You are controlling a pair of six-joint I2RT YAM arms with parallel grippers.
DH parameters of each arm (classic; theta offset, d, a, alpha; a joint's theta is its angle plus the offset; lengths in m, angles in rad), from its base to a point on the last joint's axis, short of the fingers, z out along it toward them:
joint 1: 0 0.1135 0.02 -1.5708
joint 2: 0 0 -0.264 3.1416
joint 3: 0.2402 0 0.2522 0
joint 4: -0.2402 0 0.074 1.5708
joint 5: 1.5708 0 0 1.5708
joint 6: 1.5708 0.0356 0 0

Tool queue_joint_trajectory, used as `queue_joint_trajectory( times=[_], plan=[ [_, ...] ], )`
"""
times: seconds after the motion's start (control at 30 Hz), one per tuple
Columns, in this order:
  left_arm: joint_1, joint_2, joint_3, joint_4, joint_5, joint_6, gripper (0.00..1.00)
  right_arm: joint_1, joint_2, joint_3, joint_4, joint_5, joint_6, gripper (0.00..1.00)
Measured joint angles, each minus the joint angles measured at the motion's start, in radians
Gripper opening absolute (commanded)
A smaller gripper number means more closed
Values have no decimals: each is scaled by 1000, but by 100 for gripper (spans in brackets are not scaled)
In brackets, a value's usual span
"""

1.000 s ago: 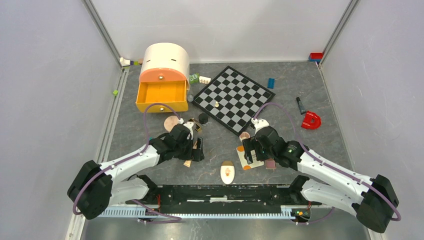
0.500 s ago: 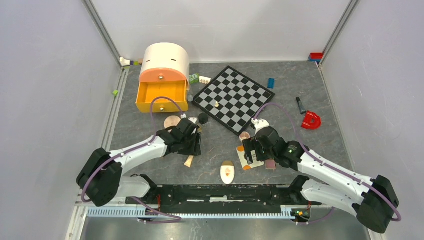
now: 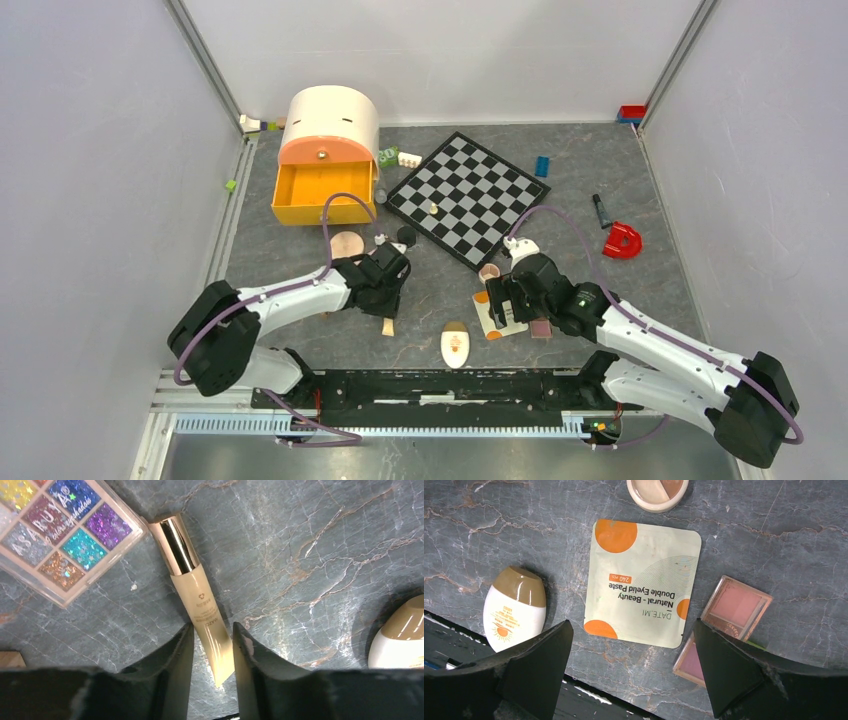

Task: Organize the makeup
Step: Pick up the makeup from the center of the board.

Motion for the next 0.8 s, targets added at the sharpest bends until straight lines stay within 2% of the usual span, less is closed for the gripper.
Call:
queue_joint_trajectory(
  times=[0.13,0.3,0.5,0.67,0.8],
  plan=[
    [-12,4,10,-20,-17,1,23,0,0,0,-1,0,0,98],
    [-13,4,28,-47,-32,1,20,0,0,0,-2,0,-5,98],
    [-13,-19,140,-135,-30,8,20,0,0,0,-5,0,-8,98],
    [-13,-117,304,-216,-35,29,25,0,7,0,-5,0,-11,98],
    [-9,-173,448,-290,-78,66,26,0,10,0,-5,0,-12,98]
  ],
)
